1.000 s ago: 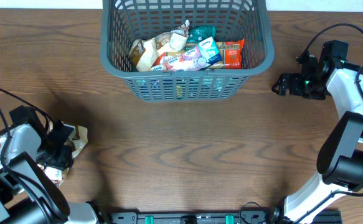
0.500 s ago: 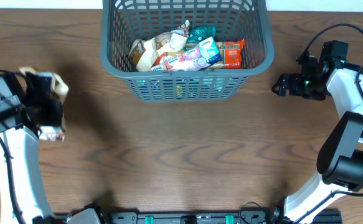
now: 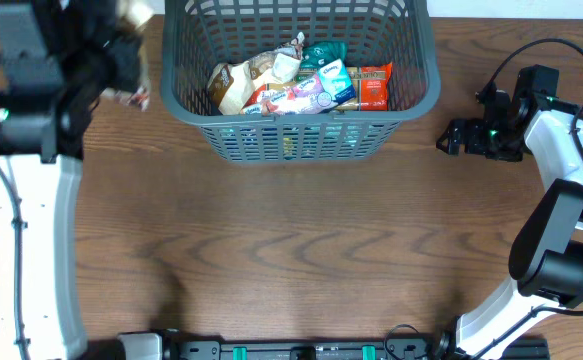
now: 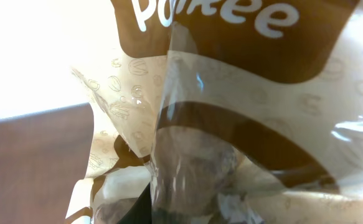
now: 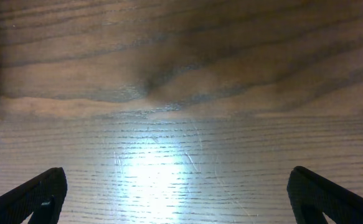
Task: Pack container
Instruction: 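Carry the pouch over the basket and open the left gripper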
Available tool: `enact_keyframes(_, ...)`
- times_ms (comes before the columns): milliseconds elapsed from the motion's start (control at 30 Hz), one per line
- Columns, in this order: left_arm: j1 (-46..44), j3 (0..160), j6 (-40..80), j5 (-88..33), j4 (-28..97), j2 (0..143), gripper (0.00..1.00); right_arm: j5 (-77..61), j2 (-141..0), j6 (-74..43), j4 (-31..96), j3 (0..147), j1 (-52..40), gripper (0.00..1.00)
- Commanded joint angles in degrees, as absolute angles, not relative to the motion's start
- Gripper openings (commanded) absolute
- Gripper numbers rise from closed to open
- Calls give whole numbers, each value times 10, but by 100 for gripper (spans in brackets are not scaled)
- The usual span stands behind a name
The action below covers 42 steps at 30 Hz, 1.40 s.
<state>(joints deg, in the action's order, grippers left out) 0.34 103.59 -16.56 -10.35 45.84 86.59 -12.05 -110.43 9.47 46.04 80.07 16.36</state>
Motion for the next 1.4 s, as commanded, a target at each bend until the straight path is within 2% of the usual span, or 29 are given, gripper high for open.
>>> enact_keyframes(0,-46,1114,-205,-94,460,924,6,-125,-1110,99,462,799,160,99)
enact_keyframes(300,-184,1177,-375,-94,423,1055,6,-125,-1110,99,469,799,161,99)
enact_keyframes(533,-225,1177,-427,-94,437,1159,6,-125,-1110,99,474,799,161,99)
enact_keyframes(633,-229,1177,-426,-94,441,1191,17,-125,-1110,99,475,799,161,99)
enact_keyframes(733,-230,1176,-426,-94,443,1204,33,-125,-1110,99,476,799,161,99)
enact_keyframes(833,-229,1176,-426,-94,445,1198,47,-125,-1110,99,473,799,161,99)
enact_keyframes(867,-229,1176,-426,-89,447,1192,55,-125,-1110,99,470,799,161,99)
enact_keyframes(967,-227,1176,-409,-61,450,1166,66,-125,-1109,99,455,801,161,99)
enact_keyframes(1067,-219,1177,-379,-33,460,1131,74,-125,-1109,99,455,818,162,99)
enact_keyframes(1167,-201,1177,-341,-31,475,1084,86,-125,-1109,99,472,862,162,99)
enact_keyframes(1233,-180,1177,-307,-31,486,1044,89,-114,-1109,100,494,912,162,98)
enact_keyframes(1267,-173,1177,-298,-31,491,1031,98,-108,-1109,100,503,931,162,97)
enact_keyframes(1367,-138,1177,-274,-31,523,982,99,-79,-1109,107,546,1012,160,96)
